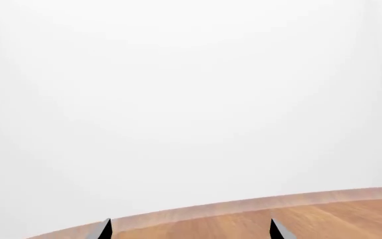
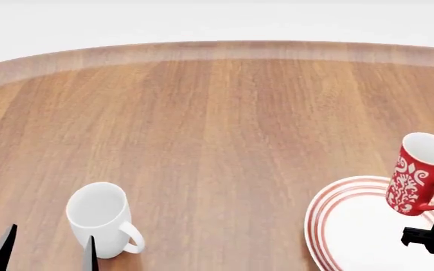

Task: Pick up the red mug and put it on the plate

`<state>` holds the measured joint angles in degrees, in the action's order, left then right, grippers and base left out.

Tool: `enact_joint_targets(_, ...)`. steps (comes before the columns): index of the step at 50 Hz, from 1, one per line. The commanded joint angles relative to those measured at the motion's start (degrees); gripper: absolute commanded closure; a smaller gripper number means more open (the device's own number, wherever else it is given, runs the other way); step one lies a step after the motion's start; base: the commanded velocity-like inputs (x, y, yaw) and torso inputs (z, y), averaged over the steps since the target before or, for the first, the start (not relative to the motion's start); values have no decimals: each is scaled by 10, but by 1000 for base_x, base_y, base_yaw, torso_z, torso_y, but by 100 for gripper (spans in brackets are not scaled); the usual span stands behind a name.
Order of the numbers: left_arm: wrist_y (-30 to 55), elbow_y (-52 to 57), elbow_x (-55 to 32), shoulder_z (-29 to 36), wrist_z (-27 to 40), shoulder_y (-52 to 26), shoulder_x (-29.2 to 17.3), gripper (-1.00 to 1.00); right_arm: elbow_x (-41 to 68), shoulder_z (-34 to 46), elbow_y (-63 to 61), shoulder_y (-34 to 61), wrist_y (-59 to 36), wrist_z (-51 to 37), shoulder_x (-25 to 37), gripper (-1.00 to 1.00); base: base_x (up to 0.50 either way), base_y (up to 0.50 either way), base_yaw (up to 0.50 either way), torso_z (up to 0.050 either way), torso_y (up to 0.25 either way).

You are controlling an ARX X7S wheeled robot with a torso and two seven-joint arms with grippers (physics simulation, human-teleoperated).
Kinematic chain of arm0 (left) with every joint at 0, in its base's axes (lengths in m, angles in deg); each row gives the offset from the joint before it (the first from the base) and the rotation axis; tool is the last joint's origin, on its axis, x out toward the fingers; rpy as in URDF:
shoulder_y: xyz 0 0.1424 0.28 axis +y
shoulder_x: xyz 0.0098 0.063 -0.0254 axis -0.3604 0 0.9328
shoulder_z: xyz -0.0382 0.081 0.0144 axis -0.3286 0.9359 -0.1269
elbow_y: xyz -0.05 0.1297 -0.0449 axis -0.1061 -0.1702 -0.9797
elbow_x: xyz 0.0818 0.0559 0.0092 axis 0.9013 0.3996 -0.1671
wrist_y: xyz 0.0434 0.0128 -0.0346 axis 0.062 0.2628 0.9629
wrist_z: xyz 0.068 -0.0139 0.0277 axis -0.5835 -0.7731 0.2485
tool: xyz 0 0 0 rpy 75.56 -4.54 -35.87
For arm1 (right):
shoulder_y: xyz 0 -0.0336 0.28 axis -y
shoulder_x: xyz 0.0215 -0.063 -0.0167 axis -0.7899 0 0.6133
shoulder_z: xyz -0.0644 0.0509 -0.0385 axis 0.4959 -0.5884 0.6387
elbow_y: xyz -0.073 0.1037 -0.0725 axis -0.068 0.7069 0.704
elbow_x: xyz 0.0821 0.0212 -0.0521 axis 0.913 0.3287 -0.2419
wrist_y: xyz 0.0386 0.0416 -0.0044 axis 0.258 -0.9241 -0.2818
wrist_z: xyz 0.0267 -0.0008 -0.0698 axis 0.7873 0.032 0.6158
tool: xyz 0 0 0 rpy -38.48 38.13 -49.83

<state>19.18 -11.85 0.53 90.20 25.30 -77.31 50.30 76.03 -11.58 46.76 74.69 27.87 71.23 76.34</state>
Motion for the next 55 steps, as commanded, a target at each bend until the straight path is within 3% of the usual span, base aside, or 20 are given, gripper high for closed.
enact_joint_targets(1,-5,-3,-1,1,0,-1,0,-100,-13,-6,-6,-3,28,0,-2,100,0,0,0,0,-113)
enact_joint_targets(13,-6,-3,-1,2,1,-1,0,-100,-30,-11,-9,-11,80,2,-6,100,0,0,0,0,-112)
enact_joint_targets(55,-11,-5,-2,4,4,-3,-1,-100,-30,-13,11,-10,84,11,-15,100,0,0,0,0,-103)
